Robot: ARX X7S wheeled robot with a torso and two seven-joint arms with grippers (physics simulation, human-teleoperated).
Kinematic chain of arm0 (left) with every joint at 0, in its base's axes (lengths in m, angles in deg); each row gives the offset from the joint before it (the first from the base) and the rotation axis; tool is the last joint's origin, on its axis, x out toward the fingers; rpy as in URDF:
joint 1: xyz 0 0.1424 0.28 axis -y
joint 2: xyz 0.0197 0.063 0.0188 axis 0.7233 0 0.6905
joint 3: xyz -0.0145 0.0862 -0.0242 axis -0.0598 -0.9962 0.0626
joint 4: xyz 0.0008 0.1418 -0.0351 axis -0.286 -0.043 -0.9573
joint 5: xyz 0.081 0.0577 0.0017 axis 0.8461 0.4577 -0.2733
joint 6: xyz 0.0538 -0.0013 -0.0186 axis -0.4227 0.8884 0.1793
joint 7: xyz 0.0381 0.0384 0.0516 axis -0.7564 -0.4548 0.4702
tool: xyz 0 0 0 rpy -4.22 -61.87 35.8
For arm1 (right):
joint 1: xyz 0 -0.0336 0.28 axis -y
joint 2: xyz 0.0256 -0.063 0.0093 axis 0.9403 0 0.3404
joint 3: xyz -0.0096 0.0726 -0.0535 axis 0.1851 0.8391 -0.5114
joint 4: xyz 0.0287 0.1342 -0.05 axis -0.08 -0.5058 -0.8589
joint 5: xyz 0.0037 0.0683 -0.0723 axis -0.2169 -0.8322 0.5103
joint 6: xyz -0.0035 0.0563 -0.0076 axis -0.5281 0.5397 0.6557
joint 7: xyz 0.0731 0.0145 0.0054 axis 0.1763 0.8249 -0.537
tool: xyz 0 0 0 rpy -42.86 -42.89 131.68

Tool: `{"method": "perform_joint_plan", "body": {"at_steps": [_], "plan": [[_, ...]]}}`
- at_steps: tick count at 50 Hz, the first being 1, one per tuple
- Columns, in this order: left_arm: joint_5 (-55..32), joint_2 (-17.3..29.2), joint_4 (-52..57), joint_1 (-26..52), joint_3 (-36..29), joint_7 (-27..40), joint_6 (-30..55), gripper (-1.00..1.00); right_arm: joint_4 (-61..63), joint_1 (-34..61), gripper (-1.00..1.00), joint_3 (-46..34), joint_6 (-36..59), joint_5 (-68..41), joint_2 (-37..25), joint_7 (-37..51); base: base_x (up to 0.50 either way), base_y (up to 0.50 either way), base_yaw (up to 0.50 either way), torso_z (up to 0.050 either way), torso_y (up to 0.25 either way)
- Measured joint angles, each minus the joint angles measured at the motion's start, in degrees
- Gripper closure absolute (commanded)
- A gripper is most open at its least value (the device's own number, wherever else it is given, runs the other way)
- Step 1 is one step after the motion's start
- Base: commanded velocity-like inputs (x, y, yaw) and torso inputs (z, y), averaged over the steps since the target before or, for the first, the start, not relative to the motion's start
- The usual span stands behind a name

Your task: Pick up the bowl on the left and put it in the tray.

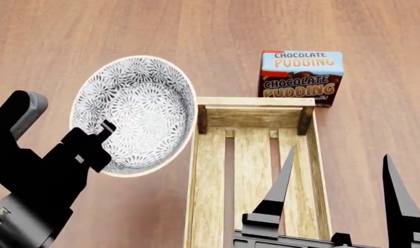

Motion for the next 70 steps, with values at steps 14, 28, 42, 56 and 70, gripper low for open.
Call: {"method": "perform_joint_plan", "body": {"at_steps": [14, 28, 42, 56, 70], "plan": [[0.72, -1.57, -0.62, 1.17, -5.6, 1.35, -1.05, 1.0, 0.49, 0.16, -1.0, 0.01, 0.3, -0.38, -0.32, 0.34, 0.0, 0.0, 0.0, 0.0, 0.0], [0.23, -2.5, -4.16, 3.07, -13.57, 2.4, -4.29, 1.0, 1.11, 0.31, -1.0, 0.23, 0.68, -0.97, -0.64, 0.68, 0.0, 0.0, 0.0, 0.0, 0.001], [-2.38, -2.84, -9.44, 4.58, -21.27, 3.4, -9.96, 1.0, 1.84, 0.25, -1.0, 0.93, 0.97, -1.8, -1.05, 1.06, 0.0, 0.0, 0.0, 0.0, 0.0], [-5.75, -2.78, -13.71, 5.39, -27.56, 4.7, -16.78, 1.0, 2.32, 0.31, -1.0, 1.1, 1.34, -2.35, -1.38, 1.45, 0.0, 0.0, 0.0, 0.0, 0.001], [-7.84, -2.67, -16.49, 6.5, -33.43, 4.99, -20.58, 1.0, 2.5, 0.37, -1.0, 1.19, 1.44, -2.76, -1.7, 1.81, 0.0, 0.0, 0.0, 0.0, 0.0]]}}
